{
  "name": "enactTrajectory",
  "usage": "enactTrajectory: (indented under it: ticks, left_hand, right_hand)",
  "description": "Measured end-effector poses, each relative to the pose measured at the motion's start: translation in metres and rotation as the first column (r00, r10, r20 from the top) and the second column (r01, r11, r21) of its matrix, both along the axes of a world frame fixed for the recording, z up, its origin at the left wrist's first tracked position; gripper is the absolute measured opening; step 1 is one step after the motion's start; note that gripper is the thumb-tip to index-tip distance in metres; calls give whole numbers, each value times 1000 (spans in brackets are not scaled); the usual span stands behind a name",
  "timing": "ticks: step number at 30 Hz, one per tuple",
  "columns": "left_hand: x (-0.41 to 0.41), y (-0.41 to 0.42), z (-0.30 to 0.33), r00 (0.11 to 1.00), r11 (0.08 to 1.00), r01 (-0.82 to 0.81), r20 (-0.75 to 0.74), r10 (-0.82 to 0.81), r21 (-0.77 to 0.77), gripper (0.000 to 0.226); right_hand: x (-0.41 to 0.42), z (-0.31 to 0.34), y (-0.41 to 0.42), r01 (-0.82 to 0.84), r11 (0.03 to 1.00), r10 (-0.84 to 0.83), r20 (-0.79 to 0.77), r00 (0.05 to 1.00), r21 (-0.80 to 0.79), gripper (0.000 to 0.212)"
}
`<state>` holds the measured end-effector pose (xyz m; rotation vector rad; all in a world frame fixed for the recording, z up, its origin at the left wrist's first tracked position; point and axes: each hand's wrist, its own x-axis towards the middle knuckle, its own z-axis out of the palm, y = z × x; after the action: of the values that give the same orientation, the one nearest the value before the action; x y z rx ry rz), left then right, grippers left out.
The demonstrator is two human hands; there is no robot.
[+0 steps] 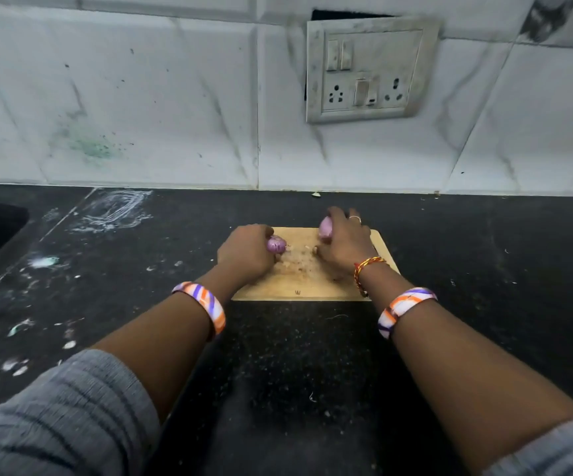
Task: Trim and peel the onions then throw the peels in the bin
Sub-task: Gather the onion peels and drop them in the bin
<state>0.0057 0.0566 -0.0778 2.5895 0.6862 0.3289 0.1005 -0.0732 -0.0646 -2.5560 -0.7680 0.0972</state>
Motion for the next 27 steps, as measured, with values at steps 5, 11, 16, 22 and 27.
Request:
enactTrajectory:
  ticks: [5,11,16,22,27]
  left_hand:
    - [2,12,-7,984,992,-90,146,103,-91,45]
    - [3,19,-3,974,961,-14,215,76,-277,41]
    - [1,29,2,990,881,65,139,0,-468,42]
    - [-4,16,12,985,886,14,160,68,-463,37]
    - [-11,0,23,965,987,-16,255,57,-159,38]
  right_hand:
    - [8,-4,-1,-41,983,28,74,997,176,38]
    - [-42,-7,10,-298,878,375,-152,915,374,65]
    - [-53,-10,11,-297,878,373,-146,916,376,71]
    - [-31,-2,-43,163,981,-152,107,983,-102,61]
    - [-28,-11,-62,217,931,-200,87,976,-293,39]
